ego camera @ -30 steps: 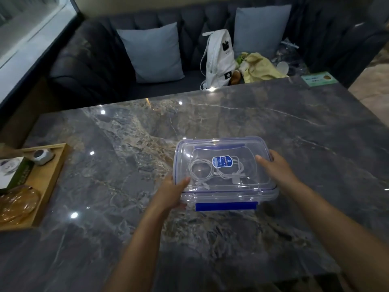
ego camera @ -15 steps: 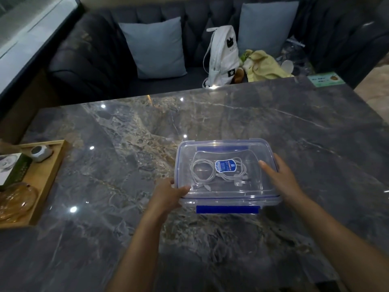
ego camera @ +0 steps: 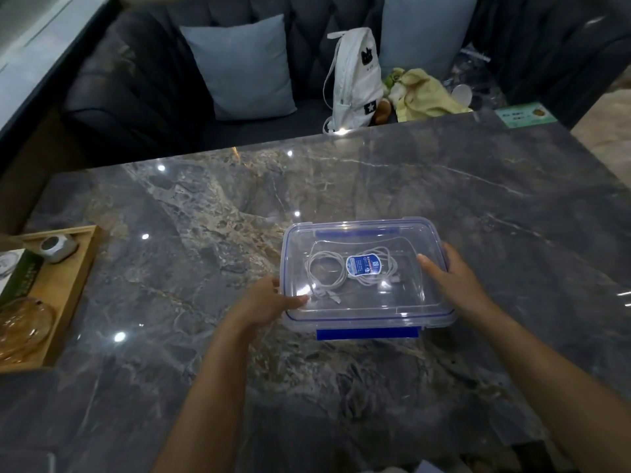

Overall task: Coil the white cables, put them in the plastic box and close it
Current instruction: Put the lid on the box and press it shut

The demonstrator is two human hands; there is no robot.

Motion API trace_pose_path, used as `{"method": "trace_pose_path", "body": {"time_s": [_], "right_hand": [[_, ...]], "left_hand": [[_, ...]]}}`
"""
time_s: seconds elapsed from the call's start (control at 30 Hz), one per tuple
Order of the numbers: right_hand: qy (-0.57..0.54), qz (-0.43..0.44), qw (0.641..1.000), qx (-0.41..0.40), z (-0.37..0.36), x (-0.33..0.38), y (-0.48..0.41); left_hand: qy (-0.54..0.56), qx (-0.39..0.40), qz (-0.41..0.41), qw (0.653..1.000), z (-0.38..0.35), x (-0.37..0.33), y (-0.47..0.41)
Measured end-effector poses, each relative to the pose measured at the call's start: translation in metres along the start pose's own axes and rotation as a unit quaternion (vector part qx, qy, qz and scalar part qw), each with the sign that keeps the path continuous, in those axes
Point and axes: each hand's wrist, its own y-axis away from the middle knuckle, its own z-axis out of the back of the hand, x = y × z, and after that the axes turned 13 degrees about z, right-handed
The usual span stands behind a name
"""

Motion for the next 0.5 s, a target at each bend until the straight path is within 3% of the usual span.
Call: {"method": "trace_pose_path", "body": {"time_s": [0.07,0.17,0.27,0.37,0.5], "right_hand": [[0.007,-0.001,1.000,-0.011,0.002,0.002,-0.006],[0.020,0.006,0.999,-0.024,0.000,0.008,-0.016],[0.035,0.015,0.999,-0.016,-0.007,0.007,-0.021],[0.051,0.015,0.999,0.011,-0.007,0.007,-0.020],[0.103,-0.008,0.994,0.040,-0.004,0.010,-0.021]], "left_hand": [[0.049,-0.043,-0.033,0.997,-0.004,-0.003,-0.005],[0.071,-0.192,-0.151,0.967,-0.017,-0.011,-0.014],[-0.074,-0.259,-0.241,0.932,-0.037,-0.010,-0.026],[-0.253,-0.310,-0.221,0.889,-0.044,-0.002,-0.037],[-0.335,-0.342,-0.229,0.847,-0.042,-0.007,-0.034]]}}
